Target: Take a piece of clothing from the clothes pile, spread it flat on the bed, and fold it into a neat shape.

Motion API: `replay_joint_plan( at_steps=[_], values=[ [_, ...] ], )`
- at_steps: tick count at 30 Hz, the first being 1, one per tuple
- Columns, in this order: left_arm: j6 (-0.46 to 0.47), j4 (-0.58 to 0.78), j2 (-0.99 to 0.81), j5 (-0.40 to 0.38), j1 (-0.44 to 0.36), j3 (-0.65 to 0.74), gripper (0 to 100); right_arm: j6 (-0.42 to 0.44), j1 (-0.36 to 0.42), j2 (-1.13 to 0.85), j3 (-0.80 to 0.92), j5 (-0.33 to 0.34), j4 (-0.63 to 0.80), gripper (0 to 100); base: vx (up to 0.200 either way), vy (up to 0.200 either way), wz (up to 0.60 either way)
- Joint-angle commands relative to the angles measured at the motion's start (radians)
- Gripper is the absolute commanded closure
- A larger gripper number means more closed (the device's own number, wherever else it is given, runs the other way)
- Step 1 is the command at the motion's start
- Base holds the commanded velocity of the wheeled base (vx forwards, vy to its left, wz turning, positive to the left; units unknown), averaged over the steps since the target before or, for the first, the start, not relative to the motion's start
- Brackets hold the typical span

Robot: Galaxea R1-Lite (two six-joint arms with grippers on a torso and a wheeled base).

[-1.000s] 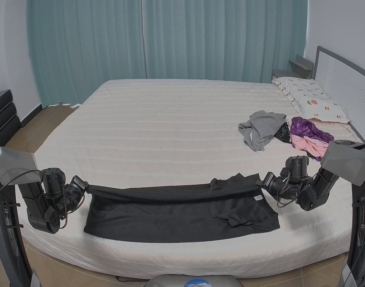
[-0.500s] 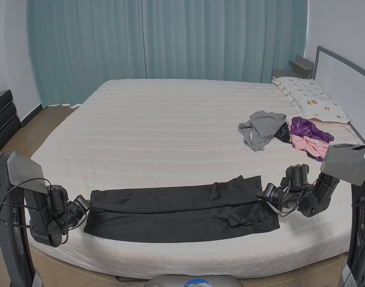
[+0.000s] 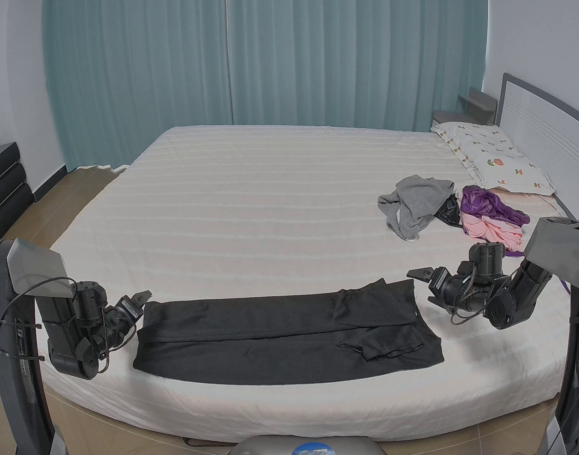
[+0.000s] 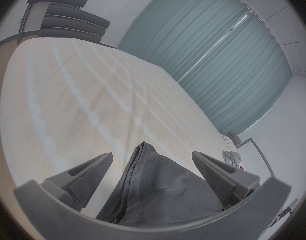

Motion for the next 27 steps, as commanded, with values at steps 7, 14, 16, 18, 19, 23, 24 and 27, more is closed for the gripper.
replay_joint_plan(
  at_steps=[7,14,16,18,19,23,24,27],
  values=[
    [0.009,0.342,0.05,0.014,-0.042,-0.328,0,0.008,-0.004,0.136,-0.228,-0.002,0.101,0,0.0,0.0,0.0],
    [0.094,0.347,0.081,0.022,-0.044,-0.342,0,0.008,-0.01,0.148,-0.225,-0.002,0.1,0,0.0,0.0,0.0],
    [0.097,0.347,0.084,0.035,-0.047,-0.342,0,0.008,-0.007,0.151,-0.229,-0.005,0.101,0,0.0,0.0,0.0],
    [0.097,0.343,0.087,0.042,-0.05,-0.342,100,0.008,-0.008,0.151,-0.236,-0.005,0.106,0,0.0,0.0,0.0],
    [0.098,0.343,0.087,0.042,-0.05,-0.34,100,0.008,-0.008,0.151,-0.236,-0.005,0.106,0,0.0,0.0,0.0],
    [0.094,0.334,0.089,0.057,-0.048,-0.34,100,0.01,-0.012,0.159,-0.237,-0.007,0.107,0,0.0,0.0,0.0],
    [0.089,0.333,0.089,0.072,-0.048,-0.343,100,0.008,-0.013,0.161,-0.239,-0.007,0.107,0,0.0,0.0,0.0],
    [0.064,0.331,0.092,0.112,-0.039,-0.361,100,0.008,-0.015,0.171,-0.254,-0.008,0.11,0,0.0,0.0,0.0]
  ],
)
